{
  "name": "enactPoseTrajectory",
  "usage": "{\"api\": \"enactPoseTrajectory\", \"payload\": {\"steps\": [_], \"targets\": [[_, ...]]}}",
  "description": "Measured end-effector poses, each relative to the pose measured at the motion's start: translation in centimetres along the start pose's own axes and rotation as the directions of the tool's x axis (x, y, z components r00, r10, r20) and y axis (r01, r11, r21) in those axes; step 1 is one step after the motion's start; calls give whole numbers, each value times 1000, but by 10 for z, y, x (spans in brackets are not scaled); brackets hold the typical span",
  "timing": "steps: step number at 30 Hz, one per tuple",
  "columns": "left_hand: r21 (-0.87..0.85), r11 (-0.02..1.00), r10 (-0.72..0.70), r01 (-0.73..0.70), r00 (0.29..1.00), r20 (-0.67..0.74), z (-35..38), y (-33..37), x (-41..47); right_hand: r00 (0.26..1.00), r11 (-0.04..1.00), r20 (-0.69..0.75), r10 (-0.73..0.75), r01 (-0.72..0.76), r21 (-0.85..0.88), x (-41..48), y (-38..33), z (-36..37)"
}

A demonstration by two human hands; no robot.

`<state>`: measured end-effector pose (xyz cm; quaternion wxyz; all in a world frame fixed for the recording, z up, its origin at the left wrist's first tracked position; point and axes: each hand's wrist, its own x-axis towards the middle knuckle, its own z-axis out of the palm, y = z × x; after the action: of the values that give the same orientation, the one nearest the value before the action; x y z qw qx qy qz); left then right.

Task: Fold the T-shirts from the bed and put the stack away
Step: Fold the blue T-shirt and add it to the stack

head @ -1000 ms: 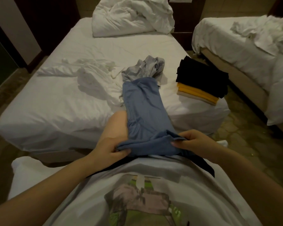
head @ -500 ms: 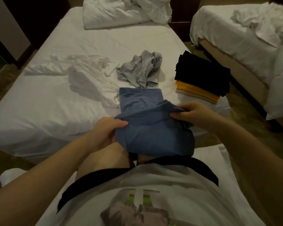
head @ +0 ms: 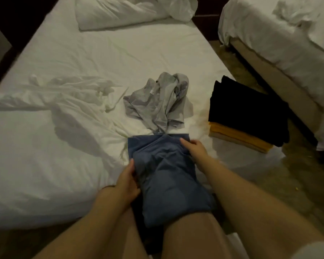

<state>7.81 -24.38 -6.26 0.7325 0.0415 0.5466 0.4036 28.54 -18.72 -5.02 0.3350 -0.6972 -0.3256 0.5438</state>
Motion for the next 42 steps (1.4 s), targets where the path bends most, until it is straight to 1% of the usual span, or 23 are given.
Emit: {"api": "enactPoseTrajectory", "payload": {"steps": [1,2,5,7,8,9,11,13,15,17,19,21,23,26,28,29,32,34,36,38,40,42], "targets": [[28,1000,-11,11,1000,-14,-7,-7,10,999,999,-42,24,-23,24,7,11,1],[51,999,-6,6,1000,-7,-13,-14,18,998,999,-63,19,-17,38,12,20,0],[135,985,100,-103,994,32,-18,-26,29,998,998,-52,-38,41,56,23,30,-2],[149,975,161,-165,986,41,-19,-33,28,995,995,-47,-88,86,-44,23,33,0],[157,967,194,-200,980,53,-19,-36,28,991,989,-65,-119,113,-93,23,33,1],[178,955,229,-236,972,62,-18,-37,27,984,984,-93,-153,143,-106,23,32,2],[221,922,312,-318,948,60,-15,-32,27,966,977,-150,-213,209,-40,26,26,3],[209,908,359,-363,932,55,-13,-23,31,953,967,-170,-251,255,-3,29,18,3],[215,908,351,-360,933,83,-11,-19,34,964,974,-139,-228,225,-38,31,18,3],[213,912,333,-349,937,108,-12,-24,34,983,985,-96,-156,148,-91,31,25,0],[196,923,308,-331,941,136,-13,-26,33,994,993,-46,-99,96,-71,27,33,-5],[191,927,291,-324,939,182,-10,-18,34,996,995,11,-88,89,-42,23,33,-7],[189,921,303,-340,932,201,-4,-6,39,994,993,28,-107,108,-47,24,29,-7],[229,903,336,-364,929,153,2,-1,44,990,989,-33,-138,136,-66,28,24,-4],[267,892,339,-363,931,134,-3,-8,49,991,992,-59,-117,114,-46,30,26,-2],[260,896,338,-360,933,126,-7,-12,49,993,995,-65,-98,96,-29,29,29,-2],[201,912,342,-357,934,108,-10,-23,44,998,997,-30,-59,61,51,19,40,-4],[208,909,359,-362,932,55,-10,-30,39,999,996,1,-54,54,69,9,50,-7],[241,905,354,-350,935,29,-12,-39,33,999,995,15,-29,27,100,0,59,-11],[295,897,335,-330,942,35,-18,-48,26,999,994,33,-2,-2,108,-10,69,-14],[371,879,305,-298,951,43,-25,-54,18,998,999,60,-22,19,49,-22,75,-16],[455,859,251,-236,968,28,-31,-58,10,997,999,76,-33,34,-9,-31,83,-17]]}}
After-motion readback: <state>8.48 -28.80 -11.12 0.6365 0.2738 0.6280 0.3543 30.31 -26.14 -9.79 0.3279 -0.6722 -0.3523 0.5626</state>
